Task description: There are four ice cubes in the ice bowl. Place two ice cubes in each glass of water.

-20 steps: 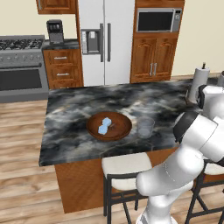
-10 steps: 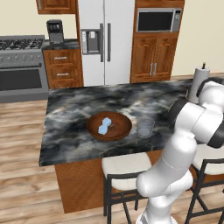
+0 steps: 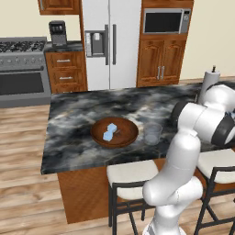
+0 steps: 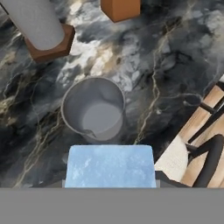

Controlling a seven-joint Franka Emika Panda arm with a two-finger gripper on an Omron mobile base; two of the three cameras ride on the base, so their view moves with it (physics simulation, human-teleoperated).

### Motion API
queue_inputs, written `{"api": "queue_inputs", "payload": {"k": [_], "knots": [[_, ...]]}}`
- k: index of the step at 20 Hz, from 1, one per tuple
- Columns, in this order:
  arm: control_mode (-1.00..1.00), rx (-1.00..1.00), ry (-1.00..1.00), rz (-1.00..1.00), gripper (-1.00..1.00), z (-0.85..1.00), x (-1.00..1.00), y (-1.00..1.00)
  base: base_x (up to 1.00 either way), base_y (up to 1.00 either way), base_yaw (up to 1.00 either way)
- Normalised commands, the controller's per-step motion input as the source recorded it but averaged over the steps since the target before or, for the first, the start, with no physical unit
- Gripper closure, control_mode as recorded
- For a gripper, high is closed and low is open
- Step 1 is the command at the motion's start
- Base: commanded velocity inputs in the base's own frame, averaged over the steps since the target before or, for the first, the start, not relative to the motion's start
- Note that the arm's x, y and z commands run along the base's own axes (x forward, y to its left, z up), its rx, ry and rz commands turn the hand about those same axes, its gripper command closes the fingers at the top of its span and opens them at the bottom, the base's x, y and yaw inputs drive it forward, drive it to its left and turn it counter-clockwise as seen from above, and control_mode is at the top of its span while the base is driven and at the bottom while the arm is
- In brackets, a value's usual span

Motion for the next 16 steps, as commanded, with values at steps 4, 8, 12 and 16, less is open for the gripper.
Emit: {"api": "queue_inputs", "payload": {"k": [4,8,12,16], "knots": [[-1.00,0.00,-0.02,0.03,1.00,-0.18,0.17,0.00,0.00,0.00,0.00],[-1.00,0.00,-0.01,0.04,1.00,-0.01,0.38,-0.07,0.00,0.00,0.00],[-1.00,0.00,0.00,0.07,1.00,-0.04,0.45,-0.06,0.00,0.00,0.00],[-1.00,0.00,0.00,0.08,1.00,-0.20,0.21,-0.27,0.00,0.00,0.00]]}}
